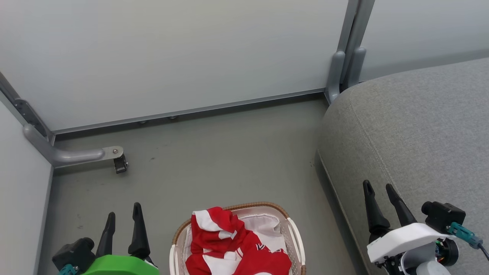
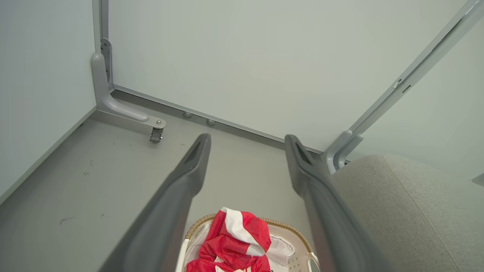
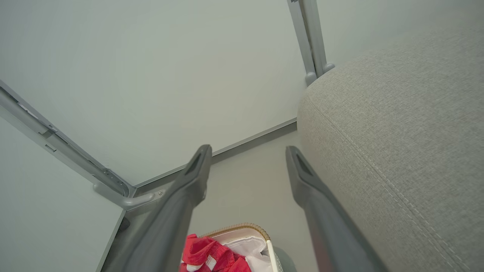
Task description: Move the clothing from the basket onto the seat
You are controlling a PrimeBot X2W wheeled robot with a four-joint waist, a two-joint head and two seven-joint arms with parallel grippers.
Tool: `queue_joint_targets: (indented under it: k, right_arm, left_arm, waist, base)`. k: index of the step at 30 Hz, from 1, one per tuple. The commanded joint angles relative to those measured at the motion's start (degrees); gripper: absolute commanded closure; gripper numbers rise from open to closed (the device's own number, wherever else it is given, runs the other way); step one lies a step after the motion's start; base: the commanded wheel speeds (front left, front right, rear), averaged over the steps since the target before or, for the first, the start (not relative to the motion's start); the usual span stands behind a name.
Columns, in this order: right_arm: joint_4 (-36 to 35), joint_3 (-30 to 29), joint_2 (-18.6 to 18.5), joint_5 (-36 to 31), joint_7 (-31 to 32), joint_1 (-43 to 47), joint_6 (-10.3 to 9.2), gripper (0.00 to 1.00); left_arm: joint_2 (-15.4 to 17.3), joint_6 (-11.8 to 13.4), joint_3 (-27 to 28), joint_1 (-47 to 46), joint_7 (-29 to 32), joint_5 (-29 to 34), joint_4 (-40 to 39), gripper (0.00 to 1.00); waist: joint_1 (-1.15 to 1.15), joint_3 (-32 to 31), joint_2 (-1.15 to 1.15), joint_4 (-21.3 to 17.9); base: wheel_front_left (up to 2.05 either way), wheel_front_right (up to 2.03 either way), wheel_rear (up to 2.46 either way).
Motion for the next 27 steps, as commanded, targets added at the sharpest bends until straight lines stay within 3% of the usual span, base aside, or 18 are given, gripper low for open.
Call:
queue_joint_targets:
  k: [1,27]
  right_arm:
    - [-0.21,0.13,-0.4,-1.54,-0.57,0.15,0.01,0.0]
    - [-0.11,2.19,-0.54,-14.34,-3.95,0.63,0.01,0.0]
  left_arm:
    - [0.44,0.18,-0.03,0.28,-0.62,1.82,-0.31,0.0]
    - [0.53,0.89,-1.28,1.9,-3.92,13.11,1.26,0.0]
  waist:
    - [0.0,0.03,0.0,0.02]
    - [0.0,0.06,0.0,0.55]
  base:
    - [0.0,0.0,0.0]
    - [0.0,0.0,0.0]
